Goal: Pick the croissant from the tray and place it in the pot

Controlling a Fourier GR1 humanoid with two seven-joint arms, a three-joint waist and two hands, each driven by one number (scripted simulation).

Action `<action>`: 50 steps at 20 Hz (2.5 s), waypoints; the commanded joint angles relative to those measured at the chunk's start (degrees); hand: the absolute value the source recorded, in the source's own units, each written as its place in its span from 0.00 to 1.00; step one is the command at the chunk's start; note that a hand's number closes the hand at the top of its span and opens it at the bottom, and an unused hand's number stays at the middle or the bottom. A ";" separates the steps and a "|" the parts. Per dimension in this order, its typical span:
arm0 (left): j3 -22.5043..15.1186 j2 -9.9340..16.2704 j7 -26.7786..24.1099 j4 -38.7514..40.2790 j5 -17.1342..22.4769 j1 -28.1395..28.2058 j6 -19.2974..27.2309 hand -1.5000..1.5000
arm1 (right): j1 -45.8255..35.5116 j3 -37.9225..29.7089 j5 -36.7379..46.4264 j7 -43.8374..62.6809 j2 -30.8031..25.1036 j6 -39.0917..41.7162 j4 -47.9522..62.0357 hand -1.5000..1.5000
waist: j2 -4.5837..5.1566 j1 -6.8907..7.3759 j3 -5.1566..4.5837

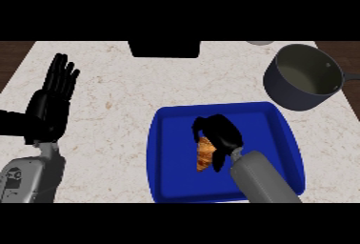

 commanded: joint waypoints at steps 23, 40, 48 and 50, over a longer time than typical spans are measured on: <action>2.59 0.15 -1.74 1.85 0.00 0.05 -1.14 0.50 | 20.32 5.70 15.38 23.96 -2.16 3.48 -54.53 1.00 | 0.99 -1.27 0.96; 0.37 -1.31 2.57 -2.16 -2.09 -1.10 1.26 0.50 | 10.52 -38.95 -8.60 14.54 -18.49 5.72 -47.04 1.00 | 1.22 0.00 1.04; 0.86 -2.19 -1.97 0.05 -1.50 0.11 -0.41 0.50 | 1.17 -48.72 -14.93 -0.56 -28.82 2.07 -19.24 1.00 | 1.41 0.53 1.03; 2.66 0.46 2.05 1.01 0.50 -2.60 -2.27 0.50 | 2.49 -49.82 -14.94 -6.50 -28.84 -2.53 -13.71 1.00 | 1.37 0.27 1.03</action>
